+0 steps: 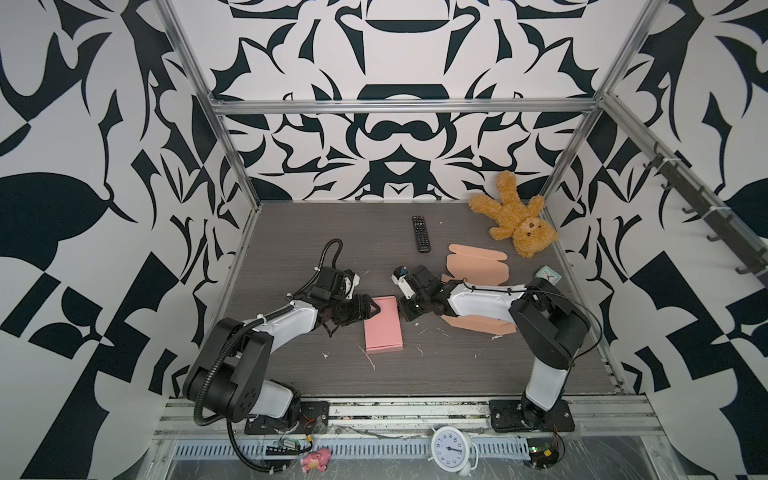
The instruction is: Fold the paper box
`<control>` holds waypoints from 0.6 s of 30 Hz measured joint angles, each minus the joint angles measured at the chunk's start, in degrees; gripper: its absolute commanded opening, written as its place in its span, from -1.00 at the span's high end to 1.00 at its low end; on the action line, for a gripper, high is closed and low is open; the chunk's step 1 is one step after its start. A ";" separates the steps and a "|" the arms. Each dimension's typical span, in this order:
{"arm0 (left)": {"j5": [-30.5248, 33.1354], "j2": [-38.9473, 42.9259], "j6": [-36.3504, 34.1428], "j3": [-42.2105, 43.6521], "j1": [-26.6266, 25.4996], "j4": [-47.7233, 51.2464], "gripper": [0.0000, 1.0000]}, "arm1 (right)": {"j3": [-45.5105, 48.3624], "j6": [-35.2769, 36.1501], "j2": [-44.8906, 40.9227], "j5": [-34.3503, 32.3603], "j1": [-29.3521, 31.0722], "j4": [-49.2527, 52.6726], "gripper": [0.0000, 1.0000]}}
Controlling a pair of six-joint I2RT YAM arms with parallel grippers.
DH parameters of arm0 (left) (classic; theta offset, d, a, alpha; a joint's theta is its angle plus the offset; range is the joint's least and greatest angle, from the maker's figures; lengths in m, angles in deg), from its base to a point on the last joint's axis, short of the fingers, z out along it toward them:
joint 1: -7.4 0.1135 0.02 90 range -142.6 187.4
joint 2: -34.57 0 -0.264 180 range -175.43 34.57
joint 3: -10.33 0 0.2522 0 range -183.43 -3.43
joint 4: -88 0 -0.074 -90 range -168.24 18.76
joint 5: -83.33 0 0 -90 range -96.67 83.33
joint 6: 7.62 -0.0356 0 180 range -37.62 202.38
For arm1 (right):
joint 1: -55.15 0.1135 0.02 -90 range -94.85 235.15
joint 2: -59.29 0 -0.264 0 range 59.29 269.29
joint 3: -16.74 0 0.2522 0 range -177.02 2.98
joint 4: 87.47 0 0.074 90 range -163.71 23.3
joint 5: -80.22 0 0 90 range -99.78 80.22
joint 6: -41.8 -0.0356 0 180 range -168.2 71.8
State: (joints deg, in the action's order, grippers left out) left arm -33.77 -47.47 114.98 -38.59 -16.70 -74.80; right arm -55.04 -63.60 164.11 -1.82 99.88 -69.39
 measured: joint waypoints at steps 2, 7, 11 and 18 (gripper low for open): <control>0.02 0.00 0.20 0.00 0.00 -0.02 -0.42 | 0.00 -0.42 0.00 0.22 0.07 -0.07 0.63; 0.09 0.00 0.42 0.00 0.15 0.11 -0.42 | 0.07 -1.42 -0.02 0.79 0.39 -0.70 0.63; 0.09 0.00 0.39 0.00 0.20 0.20 -0.42 | 1.01 -1.68 -0.79 0.63 0.52 -1.36 0.64; 0.02 0.17 0.33 0.00 0.17 0.24 -0.47 | 3.54 -1.60 -4.04 -0.79 1.40 -1.68 0.66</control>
State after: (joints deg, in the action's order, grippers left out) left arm -33.74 -47.29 115.31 -38.59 -16.52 -74.55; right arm -51.50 -65.19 160.06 -2.60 101.28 -71.07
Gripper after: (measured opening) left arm 0.719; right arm 0.177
